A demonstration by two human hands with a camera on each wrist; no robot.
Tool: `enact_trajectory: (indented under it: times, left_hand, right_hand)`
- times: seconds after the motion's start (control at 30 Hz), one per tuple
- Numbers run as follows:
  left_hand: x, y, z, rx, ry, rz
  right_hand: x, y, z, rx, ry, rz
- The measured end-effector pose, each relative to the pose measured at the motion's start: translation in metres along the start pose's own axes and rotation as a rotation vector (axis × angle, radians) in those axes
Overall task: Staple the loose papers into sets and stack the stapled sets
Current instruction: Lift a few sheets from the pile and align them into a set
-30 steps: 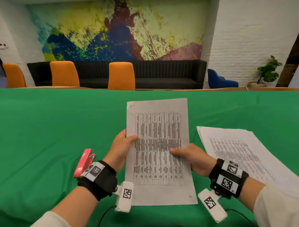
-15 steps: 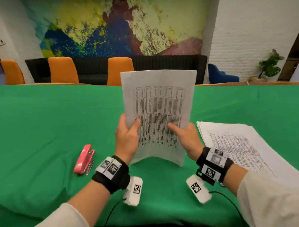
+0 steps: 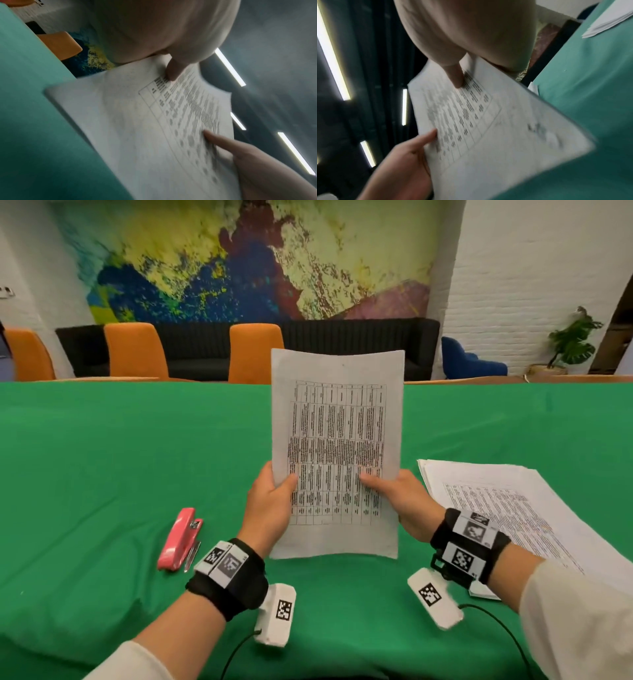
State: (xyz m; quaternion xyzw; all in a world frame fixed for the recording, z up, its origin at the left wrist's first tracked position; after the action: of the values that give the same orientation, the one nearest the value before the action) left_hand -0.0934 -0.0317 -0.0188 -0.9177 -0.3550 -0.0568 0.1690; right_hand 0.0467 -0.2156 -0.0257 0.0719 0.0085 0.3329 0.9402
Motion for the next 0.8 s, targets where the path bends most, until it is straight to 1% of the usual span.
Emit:
enact_trajectory:
  times: [0.03,0.1,0.17,0.23,0.3,0.4,0.47,0.6,0.7,0.8]
  left_hand:
    - [0.000,-0.003,-0.002,0.005,-0.015,0.041]
    - [-0.004,-0.005,-0.003,-0.012,-0.091,0.145]
    - [-0.013,-0.005,0.005,-0.052,-0.201,0.236]
    - [-0.025,-0.004,0.019,-0.062,-0.272,0.270]
    - [-0.038,-0.002,0.030,-0.052,-0.304,0.291]
    - [-0.049,-0.001,0.038,-0.017,-0.308,0.338]
    - [-0.044,-0.007,0.037,-0.025,-0.306,0.330]
    - [-0.020,-0.020,0.037,-0.172,-0.330,0.228]
    - [-0.018,-0.014,0.039,-0.157,-0.321,0.202]
    - [-0.023,-0.007,0.046,-0.133,-0.320,0.163]
  right_hand:
    - [-0.004,0.000,0.002,0.006,0.038,0.027]
    - [-0.012,-0.002,0.008,0.023,0.100,0.056]
    - [-0.016,-0.009,0.010,0.098,0.129,0.025]
    - [-0.015,-0.015,0.006,0.183,0.155,-0.005]
    - [-0.012,-0.019,-0.004,0.216,0.187,-0.031]
    - [-0.008,-0.022,-0.019,0.134,0.186,-0.064]
    - [-0.008,-0.020,-0.026,0.092,0.167,-0.055]
    - [-0.009,-0.010,-0.037,0.079,0.205,0.034]
    - [-0.010,-0.004,-0.044,0.087,0.258,0.081]
    - [-0.010,-0.006,-0.054,0.095,0.312,0.075]
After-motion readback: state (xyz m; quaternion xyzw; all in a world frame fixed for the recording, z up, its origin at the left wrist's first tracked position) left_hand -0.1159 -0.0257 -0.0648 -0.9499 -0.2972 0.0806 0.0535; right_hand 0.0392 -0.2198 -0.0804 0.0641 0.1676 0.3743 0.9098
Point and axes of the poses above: each hand's wrist, its own x-axis towards the middle knuckle, its own y-axis out of the palm, z = x × y, the point moved 6 cm from there along x, towards the middle knuckle, and after that the axes turned 8 degrees about x, right-handed, at the moved point
